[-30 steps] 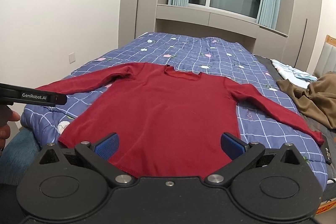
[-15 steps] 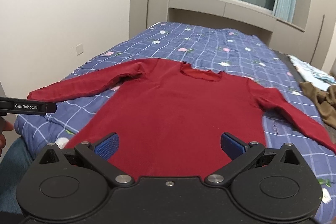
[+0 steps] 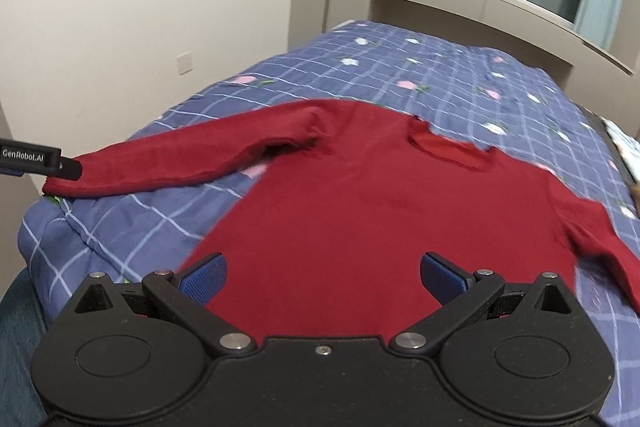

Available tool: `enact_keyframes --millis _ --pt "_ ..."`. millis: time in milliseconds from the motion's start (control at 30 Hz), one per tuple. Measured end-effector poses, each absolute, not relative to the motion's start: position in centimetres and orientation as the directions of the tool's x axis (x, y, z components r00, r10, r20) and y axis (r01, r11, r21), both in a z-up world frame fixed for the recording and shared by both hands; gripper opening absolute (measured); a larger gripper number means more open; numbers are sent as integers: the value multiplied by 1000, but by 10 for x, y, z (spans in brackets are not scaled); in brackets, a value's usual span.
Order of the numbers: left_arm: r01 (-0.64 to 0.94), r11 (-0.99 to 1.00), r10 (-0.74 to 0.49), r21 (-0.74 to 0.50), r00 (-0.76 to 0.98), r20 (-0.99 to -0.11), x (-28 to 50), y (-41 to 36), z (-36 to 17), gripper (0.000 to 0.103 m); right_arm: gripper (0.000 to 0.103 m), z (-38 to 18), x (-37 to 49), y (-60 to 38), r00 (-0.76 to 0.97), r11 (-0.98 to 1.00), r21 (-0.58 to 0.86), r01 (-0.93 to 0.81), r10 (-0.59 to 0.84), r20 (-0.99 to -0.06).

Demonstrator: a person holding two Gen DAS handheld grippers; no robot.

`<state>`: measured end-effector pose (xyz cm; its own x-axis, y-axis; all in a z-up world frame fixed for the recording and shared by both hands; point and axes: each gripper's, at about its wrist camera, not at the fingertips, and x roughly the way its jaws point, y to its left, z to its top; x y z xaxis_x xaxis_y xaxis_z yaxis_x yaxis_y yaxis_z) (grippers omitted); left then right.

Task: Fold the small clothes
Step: 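Reach the right gripper to a red sweater sleeve cuff and close on it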

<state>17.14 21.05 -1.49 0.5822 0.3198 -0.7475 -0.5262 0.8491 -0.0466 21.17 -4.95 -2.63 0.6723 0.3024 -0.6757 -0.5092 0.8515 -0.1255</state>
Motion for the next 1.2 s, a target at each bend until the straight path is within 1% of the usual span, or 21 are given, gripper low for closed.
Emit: enact_keyframes --millis 133,333,467,567,667,733,800,867,933,1000,1033,1067,1100,1133,1200 --pt "-556 830 343 -42 569 -748 176 230 -11 103 103 -33 225 -25 662 810 -141 -569 349 -663" --pt "-652 756 420 -47 539 -730 171 270 -4 103 103 -50 235 30 592 700 -150 -699 446 -672" --pt "-716 696 471 -49 507 -722 160 297 -1 103 103 -57 232 71 518 582 -149 -799 542 -662" --pt "-753 655 498 -57 488 -717 149 312 0 103 103 -62 228 106 460 496 -153 -855 587 -666" --pt "-787 613 518 -70 467 -717 135 322 -1 103 102 -66 223 142 386 416 -125 -901 634 -670" --pt "-806 587 525 -78 452 -721 127 329 -2 102 100 -71 219 165 336 363 -106 -926 662 -670" --pt "-819 568 533 -77 437 -725 118 335 -3 102 86 -77 214 183 320 327 -121 -937 667 -673" --pt "-829 555 543 -69 424 -725 114 340 -3 103 81 -83 208 199 304 304 -124 -944 666 -681" --pt "-836 545 552 -65 416 -723 108 344 -2 102 78 -86 208 207 261 286 -82 -955 673 -692" --pt "-841 537 557 -65 411 -722 105 346 -1 102 68 -90 207 211 233 274 -56 -960 672 -703" --pt "-843 534 557 -65 409 -722 104 346 -1 102 65 -91 206 214 223 271 -48 -961 668 -710" --pt "-843 533 557 -67 409 -723 103 347 -1 102 58 -92 205 217 215 268 -40 -963 667 -714" --pt "-844 532 556 -68 410 -723 103 347 -1 102 49 -92 205 218 209 266 -34 -963 665 -717" --pt "-843 533 555 -70 411 -723 104 347 -1 102 44 -92 204 220 204 264 -29 -964 664 -720" --pt "-841 536 553 -71 413 -724 104 345 0 102 29 -91 204 221 183 257 -9 -966 663 -725"
